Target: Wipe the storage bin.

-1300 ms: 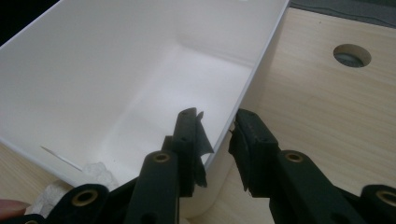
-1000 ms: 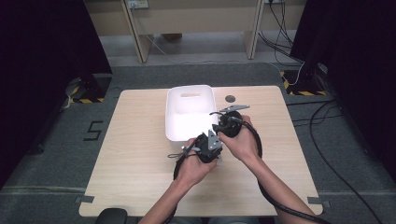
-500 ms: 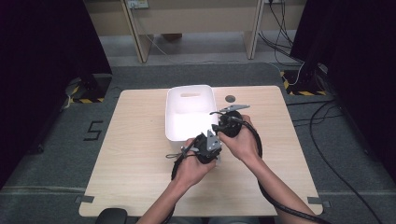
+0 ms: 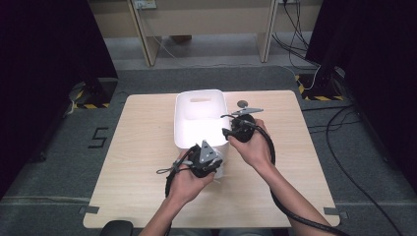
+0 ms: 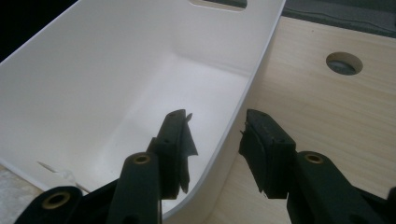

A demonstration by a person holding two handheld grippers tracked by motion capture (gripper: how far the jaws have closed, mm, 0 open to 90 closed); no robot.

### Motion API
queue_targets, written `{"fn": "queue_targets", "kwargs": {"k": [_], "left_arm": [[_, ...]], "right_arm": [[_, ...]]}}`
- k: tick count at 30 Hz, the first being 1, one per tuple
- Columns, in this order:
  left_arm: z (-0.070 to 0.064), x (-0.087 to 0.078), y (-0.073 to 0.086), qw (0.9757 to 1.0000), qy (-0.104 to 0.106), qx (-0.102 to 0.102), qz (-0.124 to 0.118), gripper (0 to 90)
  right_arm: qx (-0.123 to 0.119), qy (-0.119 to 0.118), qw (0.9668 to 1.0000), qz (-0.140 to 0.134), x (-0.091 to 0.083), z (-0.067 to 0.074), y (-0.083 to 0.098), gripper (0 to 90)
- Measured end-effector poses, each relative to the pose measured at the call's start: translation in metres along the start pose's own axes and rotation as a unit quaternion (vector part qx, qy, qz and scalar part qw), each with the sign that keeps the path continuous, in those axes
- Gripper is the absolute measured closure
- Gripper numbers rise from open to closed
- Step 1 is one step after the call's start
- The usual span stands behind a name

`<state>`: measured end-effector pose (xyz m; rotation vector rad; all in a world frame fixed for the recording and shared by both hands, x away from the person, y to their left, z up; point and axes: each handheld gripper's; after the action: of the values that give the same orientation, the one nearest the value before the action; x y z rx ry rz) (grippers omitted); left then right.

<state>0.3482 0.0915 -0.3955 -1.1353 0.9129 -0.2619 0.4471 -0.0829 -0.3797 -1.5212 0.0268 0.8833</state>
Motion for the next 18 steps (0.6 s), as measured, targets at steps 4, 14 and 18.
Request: {"fn": "queue_targets", "kwargs": {"k": [4, 14, 18], "left_arm": [[0.012, -0.020, 0.005, 0.9998, -0.017, -0.008, -0.003, 74.3], [0.030, -0.063, 0.032, 0.9972, -0.071, -0.020, -0.006, 74.1], [0.040, -0.079, 0.043, 0.9951, -0.090, -0.040, -0.008, 74.0]], "right_arm": [[-0.002, 0.006, 1.0000, 0.001, 0.003, -0.001, -0.003, 59.6], [-0.009, 0.013, 0.9998, 0.014, 0.012, 0.002, 0.000, 61.1], [-0.014, 0.020, 0.9996, 0.014, 0.013, 0.003, -0.002, 62.8]]}}
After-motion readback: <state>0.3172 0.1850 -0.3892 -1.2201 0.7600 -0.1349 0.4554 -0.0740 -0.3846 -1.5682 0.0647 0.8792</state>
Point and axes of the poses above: each handheld gripper's, and its own axes: x roughly forward along the jaws, y roughly out of its underside, z roughly to its left, and after that the axes turned 9 degrees about -z, right-handed
